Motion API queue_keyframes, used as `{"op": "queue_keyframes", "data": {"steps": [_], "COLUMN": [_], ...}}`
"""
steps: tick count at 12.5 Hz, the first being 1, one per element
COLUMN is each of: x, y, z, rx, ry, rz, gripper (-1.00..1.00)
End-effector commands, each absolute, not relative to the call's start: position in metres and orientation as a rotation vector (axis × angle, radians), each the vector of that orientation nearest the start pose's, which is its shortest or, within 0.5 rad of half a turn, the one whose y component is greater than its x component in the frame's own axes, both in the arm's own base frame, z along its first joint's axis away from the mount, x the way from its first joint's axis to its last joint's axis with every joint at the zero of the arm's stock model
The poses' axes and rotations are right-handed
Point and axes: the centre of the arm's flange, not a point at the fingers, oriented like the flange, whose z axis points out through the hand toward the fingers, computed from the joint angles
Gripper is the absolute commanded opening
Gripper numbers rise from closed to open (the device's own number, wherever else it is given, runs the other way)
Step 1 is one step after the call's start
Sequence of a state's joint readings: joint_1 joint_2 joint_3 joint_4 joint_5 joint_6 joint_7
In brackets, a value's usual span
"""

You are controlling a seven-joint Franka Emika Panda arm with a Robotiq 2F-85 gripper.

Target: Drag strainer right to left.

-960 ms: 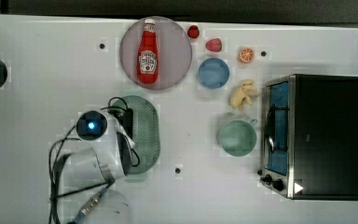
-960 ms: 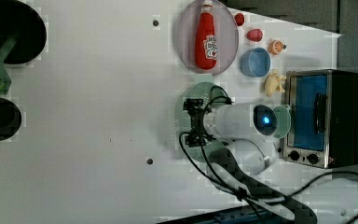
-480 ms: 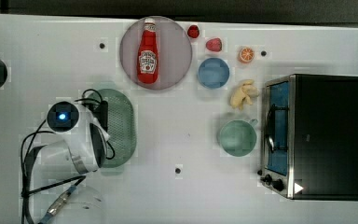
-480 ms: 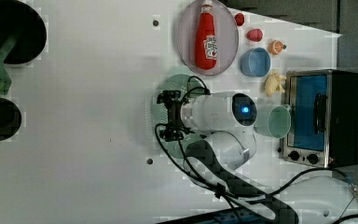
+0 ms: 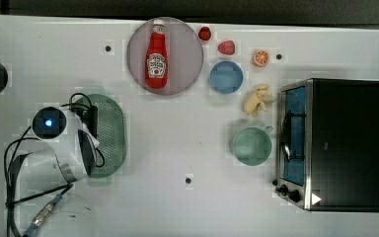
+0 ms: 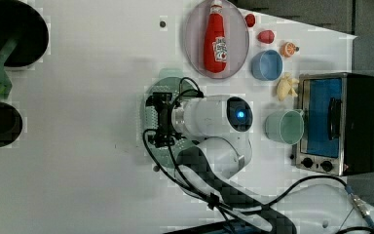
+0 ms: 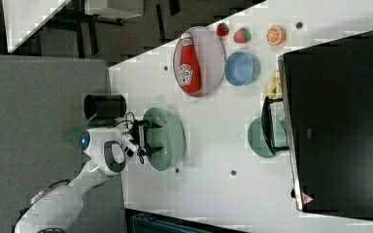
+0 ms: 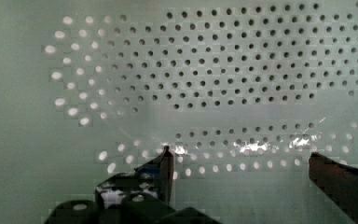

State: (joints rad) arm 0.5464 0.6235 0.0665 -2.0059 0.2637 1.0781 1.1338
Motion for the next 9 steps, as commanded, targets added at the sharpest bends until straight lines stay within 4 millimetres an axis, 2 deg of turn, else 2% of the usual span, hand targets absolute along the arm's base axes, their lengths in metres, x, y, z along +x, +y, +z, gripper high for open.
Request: {"op": "queue_keyframes", "data": {"steps": [1, 9], "x": [0.482, 0.478], "y": [0.372, 0.422], "z": [0.142, 0.139], "rx": [-2.107, -2.135], "ry": [2.240, 2.168], "rz": [0.261, 0.263], "gripper": [1.00, 1.00]}}
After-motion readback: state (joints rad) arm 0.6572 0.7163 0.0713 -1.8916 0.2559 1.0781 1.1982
